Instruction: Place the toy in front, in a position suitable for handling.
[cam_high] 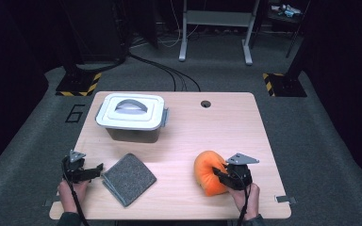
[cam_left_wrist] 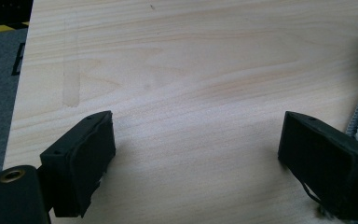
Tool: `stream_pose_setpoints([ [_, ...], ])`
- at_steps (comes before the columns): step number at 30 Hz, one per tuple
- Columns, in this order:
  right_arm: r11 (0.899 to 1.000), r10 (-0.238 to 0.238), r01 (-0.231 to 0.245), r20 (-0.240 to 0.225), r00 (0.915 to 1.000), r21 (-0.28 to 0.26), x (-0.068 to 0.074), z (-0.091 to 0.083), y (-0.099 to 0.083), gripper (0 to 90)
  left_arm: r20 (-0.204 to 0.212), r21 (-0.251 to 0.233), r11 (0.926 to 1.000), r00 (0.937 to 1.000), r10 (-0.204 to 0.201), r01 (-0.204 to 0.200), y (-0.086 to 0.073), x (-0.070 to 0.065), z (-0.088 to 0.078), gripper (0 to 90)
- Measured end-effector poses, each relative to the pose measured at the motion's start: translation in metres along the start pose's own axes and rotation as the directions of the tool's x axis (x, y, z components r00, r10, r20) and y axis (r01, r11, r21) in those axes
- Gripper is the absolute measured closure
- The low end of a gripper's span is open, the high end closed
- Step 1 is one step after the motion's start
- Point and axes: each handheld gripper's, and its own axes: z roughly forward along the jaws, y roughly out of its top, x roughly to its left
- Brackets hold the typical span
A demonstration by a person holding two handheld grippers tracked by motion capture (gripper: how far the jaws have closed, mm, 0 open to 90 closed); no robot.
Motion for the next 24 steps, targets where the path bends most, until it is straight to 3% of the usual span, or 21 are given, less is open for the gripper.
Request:
stream_pose_setpoints([
  [6, 1.0, -0.012, 0.012, 0.002, 0.9999, -0.016, -0.001, 0.002, 0.011, 68.1, 0.0, 0.0, 1.0, 1.0, 0.0, 0.0, 0.0, 0.0, 0.0, 10.7],
  [24, 0.999, -0.049, 0.049, -0.02, 0.9986, -0.019, -0.006, 0.043, 0.059, 67.3, 0.0, 0.0, 1.0, 1.0, -0.003, 0.003, 0.0, 0.0, 0.0, 10.7],
])
